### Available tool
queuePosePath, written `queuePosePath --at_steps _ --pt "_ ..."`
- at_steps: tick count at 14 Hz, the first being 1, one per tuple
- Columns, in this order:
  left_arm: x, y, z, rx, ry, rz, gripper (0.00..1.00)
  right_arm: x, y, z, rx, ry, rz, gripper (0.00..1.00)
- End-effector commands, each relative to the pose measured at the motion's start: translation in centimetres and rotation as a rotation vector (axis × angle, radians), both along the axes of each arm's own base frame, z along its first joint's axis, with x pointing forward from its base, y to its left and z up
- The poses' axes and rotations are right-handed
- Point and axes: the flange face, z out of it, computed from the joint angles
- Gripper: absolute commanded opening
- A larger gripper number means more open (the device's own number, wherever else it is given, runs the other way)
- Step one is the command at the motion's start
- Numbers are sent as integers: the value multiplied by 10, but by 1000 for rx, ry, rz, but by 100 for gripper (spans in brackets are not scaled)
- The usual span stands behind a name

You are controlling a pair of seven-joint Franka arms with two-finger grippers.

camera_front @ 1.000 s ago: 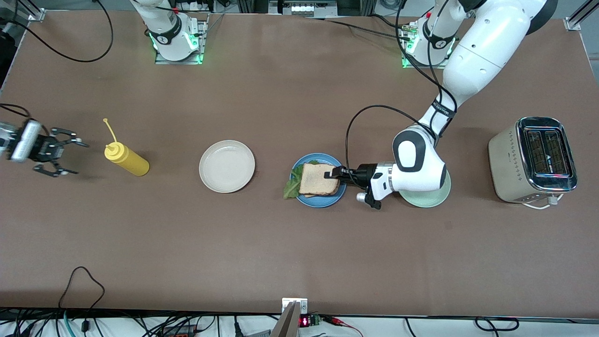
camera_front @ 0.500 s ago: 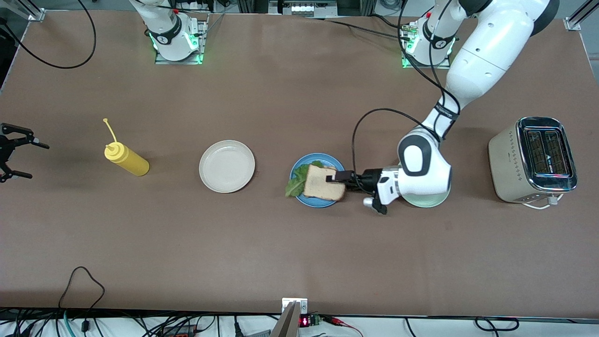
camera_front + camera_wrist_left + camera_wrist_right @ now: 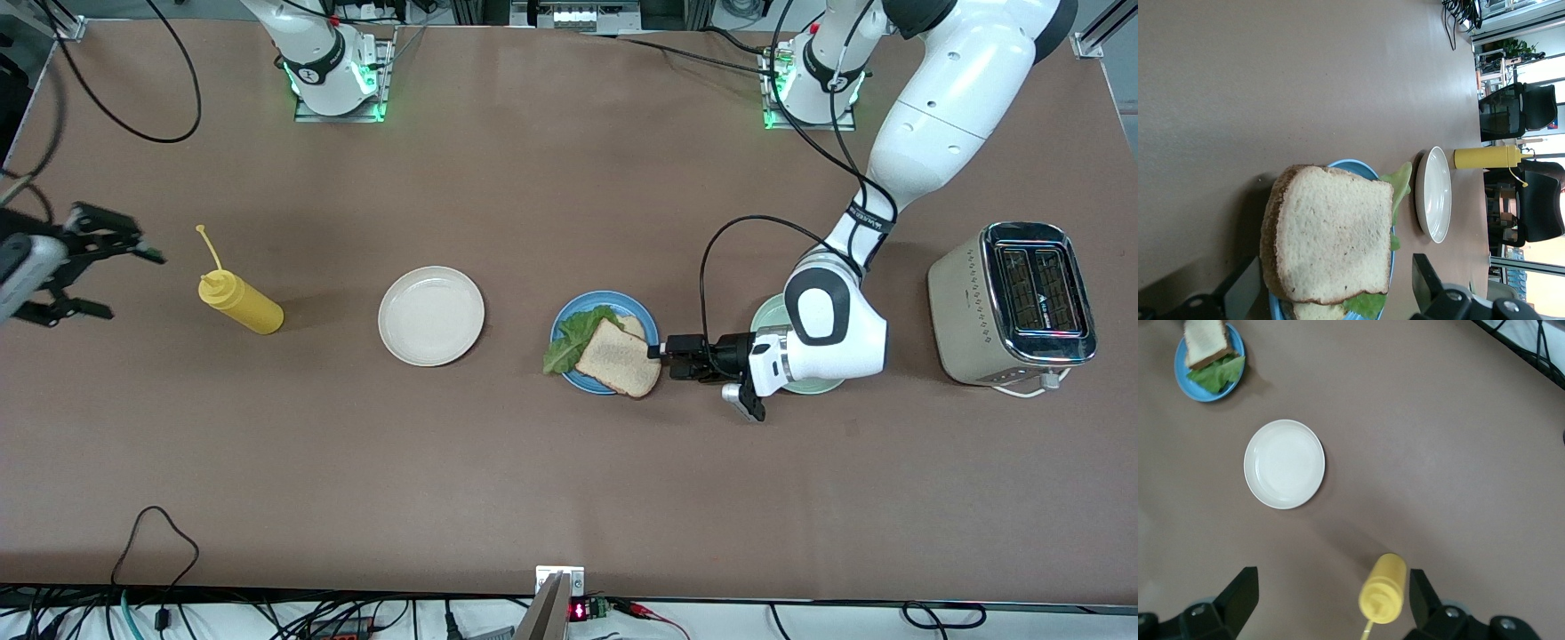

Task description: Make sandwich in blue plate with both arms

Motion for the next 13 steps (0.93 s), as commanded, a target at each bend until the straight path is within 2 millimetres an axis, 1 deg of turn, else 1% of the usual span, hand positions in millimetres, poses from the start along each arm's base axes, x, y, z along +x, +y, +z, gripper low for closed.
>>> queuePosePath --at_steps 1,2,3,4,5,6,7,8,9,10,11,12,13 --pt "-2 3 25 23 -45 -38 100 -13 35 24 -121 10 -139 100" --pt "-3 10 40 50 -63 -51 100 -20 49 34 -173 2 -184 100" --pt "-1 17 58 77 -72 -47 100 -25 54 35 -211 24 -236 100" --pt "0 19 78 107 -64 -47 100 -28 52 38 -226 31 -294 100" --pt "-1 18 97 136 -42 -64 100 -32 50 36 -242 41 -335 100" --pt "-2 19 116 184 -27 -77 100 -33 46 30 -251 56 -361 100" --pt "-1 25 135 247 -27 -86 100 -35 31 23 -260 78 -402 100" --pt "-3 33 152 313 -25 -116 100 -37 25 22 -277 78 -428 100" --pt "-3 49 167 389 -28 -149 100 -36 21 17 -313 80 -458 100" --pt "-2 68 178 475 -36 -179 100 -37 20 0 -327 106 -469 100" --pt "1 86 193 555 -52 -201 100 -33 19 -2 -320 91 -471 100" --pt "5 104 204 610 -48 -223 100 -33 13 -5 -323 99 -480 100" --pt "10 118 218 648 -51 -239 100 -30 8 -13 -323 116 -469 100"
